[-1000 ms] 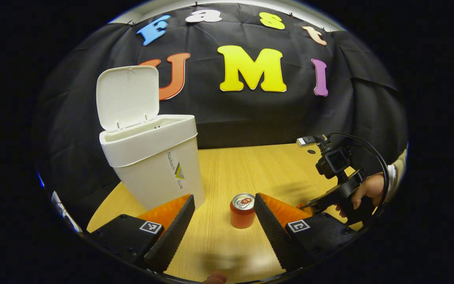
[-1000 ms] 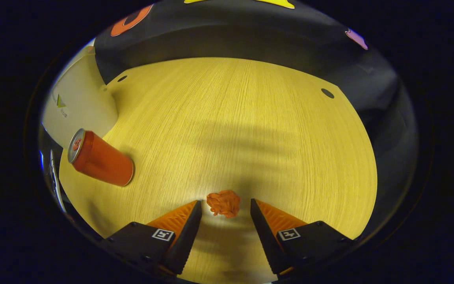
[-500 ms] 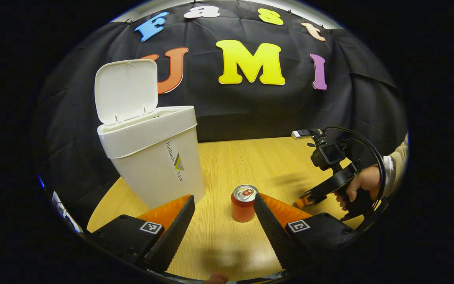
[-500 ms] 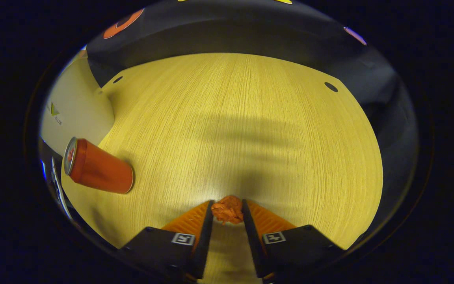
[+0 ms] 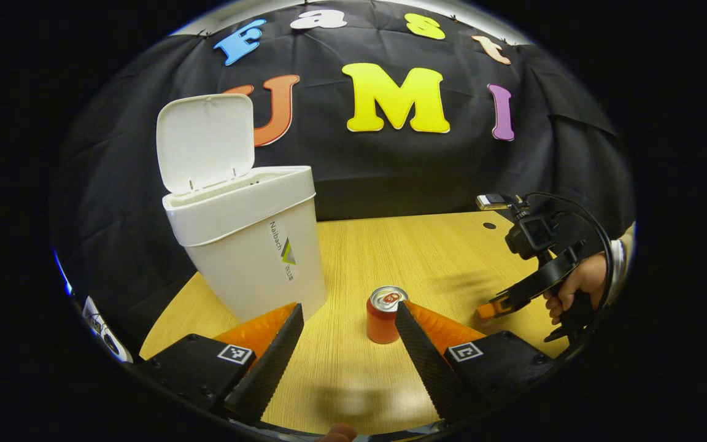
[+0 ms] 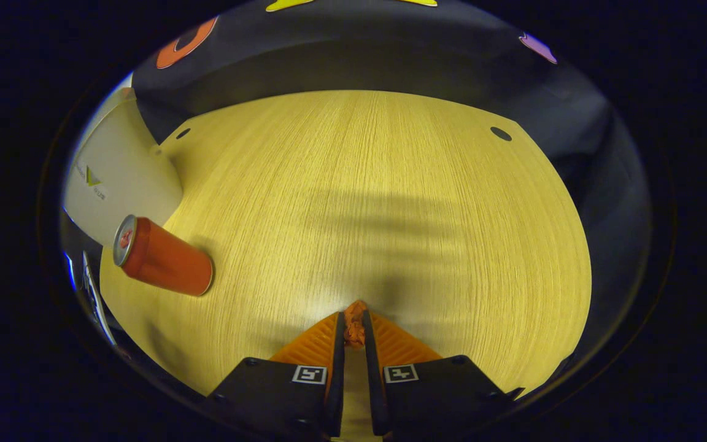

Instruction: Press the lid of the desktop garbage bin to open it, pick up the crumpled paper on the desktop and throw it into the bin, then pick up the pop can on the desktop and drop it into the bin, and finally close the garbage bin lid.

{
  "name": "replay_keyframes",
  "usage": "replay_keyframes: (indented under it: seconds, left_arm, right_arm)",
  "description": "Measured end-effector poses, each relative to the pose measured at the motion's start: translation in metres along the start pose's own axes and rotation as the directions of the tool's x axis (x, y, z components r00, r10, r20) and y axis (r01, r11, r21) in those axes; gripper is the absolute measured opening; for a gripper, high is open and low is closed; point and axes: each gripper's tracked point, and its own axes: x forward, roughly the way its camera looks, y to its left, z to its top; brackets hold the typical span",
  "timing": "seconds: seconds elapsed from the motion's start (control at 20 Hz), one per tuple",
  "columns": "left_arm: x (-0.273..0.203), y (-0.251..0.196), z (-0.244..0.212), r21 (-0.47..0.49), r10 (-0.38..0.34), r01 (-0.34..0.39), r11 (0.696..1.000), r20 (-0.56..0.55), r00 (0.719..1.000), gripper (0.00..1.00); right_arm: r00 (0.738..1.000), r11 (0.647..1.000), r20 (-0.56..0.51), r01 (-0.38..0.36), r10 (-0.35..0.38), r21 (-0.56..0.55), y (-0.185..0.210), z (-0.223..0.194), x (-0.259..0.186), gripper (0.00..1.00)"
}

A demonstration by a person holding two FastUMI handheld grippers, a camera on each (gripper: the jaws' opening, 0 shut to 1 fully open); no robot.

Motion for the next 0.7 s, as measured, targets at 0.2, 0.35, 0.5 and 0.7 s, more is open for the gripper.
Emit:
replay_keyframes:
  seconds: [0.2,0.35,0.5,0.7]
  left_arm:
    - [0.002,-0.008,0.008,0.006,-0.017,0.017,1.0,0.016,1.0,0.99]
    - [0.005,-0.017,0.009,0.005,-0.043,0.043,0.999,0.019,0.999,0.99]
    - [0.009,-0.02,0.012,0.003,-0.038,0.038,0.999,0.018,0.999,0.99]
    - [0.012,-0.028,0.014,-0.016,-0.067,0.067,0.998,0.019,0.998,1.0]
  right_arm:
    - [0.997,1.0,0.08,-0.019,0.02,-0.011,-0.012,0.023,-0.051,0.19]
    - [0.986,0.999,0.158,-0.05,0.047,0.013,-0.021,0.05,-0.097,0.19]
    - [0.972,0.998,0.228,-0.059,0.055,0.01,-0.023,0.076,-0.137,0.17]
    - [0.949,0.996,0.303,-0.091,0.087,-0.002,-0.012,0.116,-0.174,0.19]
